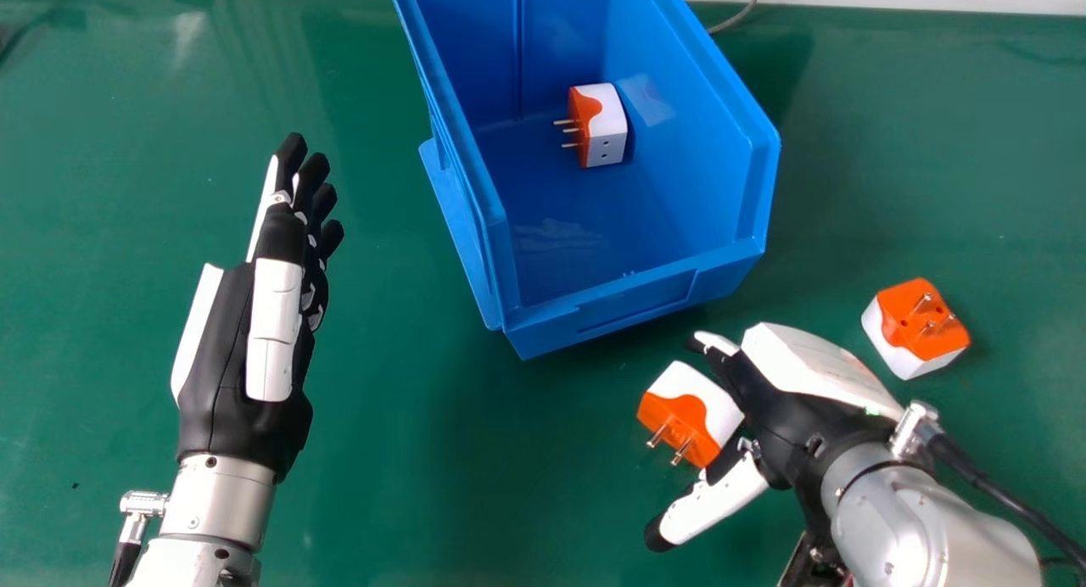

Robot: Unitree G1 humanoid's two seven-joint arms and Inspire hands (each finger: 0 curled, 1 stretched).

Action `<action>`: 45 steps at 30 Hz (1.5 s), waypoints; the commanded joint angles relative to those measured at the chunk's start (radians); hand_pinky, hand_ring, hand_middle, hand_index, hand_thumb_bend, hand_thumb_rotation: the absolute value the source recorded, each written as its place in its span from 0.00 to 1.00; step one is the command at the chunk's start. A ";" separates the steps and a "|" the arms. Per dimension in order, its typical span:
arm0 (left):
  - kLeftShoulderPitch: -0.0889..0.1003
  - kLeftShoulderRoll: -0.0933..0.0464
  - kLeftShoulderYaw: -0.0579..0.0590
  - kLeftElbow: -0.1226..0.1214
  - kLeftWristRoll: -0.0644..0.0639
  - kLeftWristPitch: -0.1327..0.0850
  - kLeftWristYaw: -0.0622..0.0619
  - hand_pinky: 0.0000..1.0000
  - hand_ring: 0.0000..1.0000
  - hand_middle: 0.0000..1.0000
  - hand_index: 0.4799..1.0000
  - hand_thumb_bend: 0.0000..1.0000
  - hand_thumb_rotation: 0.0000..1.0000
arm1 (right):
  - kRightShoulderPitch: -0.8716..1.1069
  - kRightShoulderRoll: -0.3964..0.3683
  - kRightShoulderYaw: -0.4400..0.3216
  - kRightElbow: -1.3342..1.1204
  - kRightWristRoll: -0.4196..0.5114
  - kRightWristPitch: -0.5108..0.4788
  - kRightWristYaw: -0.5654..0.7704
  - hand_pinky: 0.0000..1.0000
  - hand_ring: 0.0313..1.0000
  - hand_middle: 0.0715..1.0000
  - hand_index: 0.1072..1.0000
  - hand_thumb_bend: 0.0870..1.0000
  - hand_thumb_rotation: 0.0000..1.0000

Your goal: Pick all objects and put in blue box

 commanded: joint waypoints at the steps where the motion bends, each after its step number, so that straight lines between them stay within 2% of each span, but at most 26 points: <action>1: 0.001 0.003 0.001 -0.024 0.004 -0.012 0.000 1.00 1.00 1.00 1.00 0.88 1.00 | 0.008 -0.011 -0.008 0.005 0.021 0.005 -0.050 0.82 0.88 0.93 0.92 0.82 0.22; 5: 0.001 0.005 0.001 -0.023 0.000 -0.010 -0.004 1.00 1.00 1.00 1.00 0.88 1.00 | 0.017 -0.028 -0.004 0.025 0.052 0.002 -0.121 0.81 0.88 0.93 0.92 0.82 0.22; 7: 0.000 0.004 0.002 -0.020 -0.003 -0.016 -0.006 1.00 1.00 1.00 1.00 0.88 1.00 | 0.023 -0.036 -0.003 0.035 0.077 -0.002 -0.162 0.81 0.88 0.93 0.92 0.82 0.22; 11: -0.003 0.001 0.003 -0.009 0.004 -0.032 -0.002 1.00 1.00 1.00 1.00 0.88 1.00 | 0.031 -0.057 0.001 0.065 0.132 -0.024 -0.282 0.80 0.88 0.93 0.92 0.82 0.21; 12: -0.003 0.000 0.002 -0.010 0.007 -0.032 0.000 1.00 1.00 1.00 1.00 0.88 1.00 | 0.030 -0.064 0.003 0.075 0.143 -0.031 -0.311 0.80 0.88 0.93 0.92 0.82 0.21; 15: -0.003 0.004 0.001 -0.014 0.005 -0.023 -0.001 1.00 1.00 1.00 1.00 0.88 1.00 | 0.027 -0.080 0.004 0.102 0.186 -0.051 -0.392 0.78 0.88 0.92 0.92 0.81 0.20; 20: -0.002 0.000 0.001 -0.016 -0.008 -0.018 -0.005 1.00 1.00 1.00 1.00 0.88 1.00 | 0.015 -0.111 0.007 0.147 0.246 -0.078 -0.482 0.77 0.88 0.92 0.92 0.81 0.19; 21: 0.000 0.000 0.001 -0.019 -0.007 -0.017 -0.004 1.00 1.00 1.00 1.00 0.88 1.00 | 0.012 -0.117 0.009 0.154 0.256 -0.083 -0.495 0.76 0.88 0.92 0.92 0.81 0.18; 25: 0.002 0.001 -0.001 -0.023 0.008 -0.021 0.004 1.00 1.00 1.00 1.00 0.88 1.00 | -0.003 -0.144 0.012 0.177 0.301 -0.101 -0.534 0.76 0.88 0.92 0.92 0.80 0.17; 27: 0.001 0.000 -0.001 -0.020 0.010 -0.028 0.005 1.00 1.00 1.00 1.00 0.88 1.00 | -0.011 -0.155 0.014 0.189 0.324 -0.108 -0.552 0.77 0.88 0.92 0.92 0.79 0.17; 29: 0.001 0.000 -0.001 -0.018 0.009 -0.031 0.004 1.00 1.00 1.00 1.00 0.88 1.00 | -0.021 -0.167 0.017 0.199 0.342 -0.113 -0.565 0.77 0.88 0.92 0.92 0.79 0.17; 32: 0.001 0.002 -0.003 -0.022 0.003 -0.020 0.000 1.00 1.00 1.00 1.00 0.88 1.00 | -0.032 -0.179 0.026 0.210 0.357 -0.114 -0.581 0.77 0.89 0.92 0.92 0.78 0.17; 37: 0.001 -0.004 -0.004 -0.020 0.008 -0.028 0.009 1.00 1.00 1.00 1.00 0.88 1.00 | -0.048 -0.191 0.042 0.215 0.374 -0.117 -0.596 0.77 0.89 0.91 0.92 0.79 0.16; 42: 0.002 -0.004 -0.007 -0.023 0.010 -0.030 0.008 1.00 1.00 1.00 1.00 0.88 1.00 | -0.067 -0.200 0.058 0.222 0.382 -0.112 -0.595 0.77 0.88 0.91 0.91 0.79 0.16; 44: 0.002 -0.007 -0.007 -0.022 0.005 -0.033 0.007 1.00 1.00 1.00 1.00 0.88 1.00 | -0.073 -0.205 0.064 0.223 0.388 -0.112 -0.595 0.77 0.88 0.90 0.91 0.79 0.16; 45: 0.002 -0.008 -0.008 -0.023 0.008 -0.035 0.008 1.00 1.00 1.00 1.00 0.88 1.00 | -0.076 -0.206 0.066 0.223 0.391 -0.110 -0.594 0.77 0.88 0.90 0.91 0.79 0.16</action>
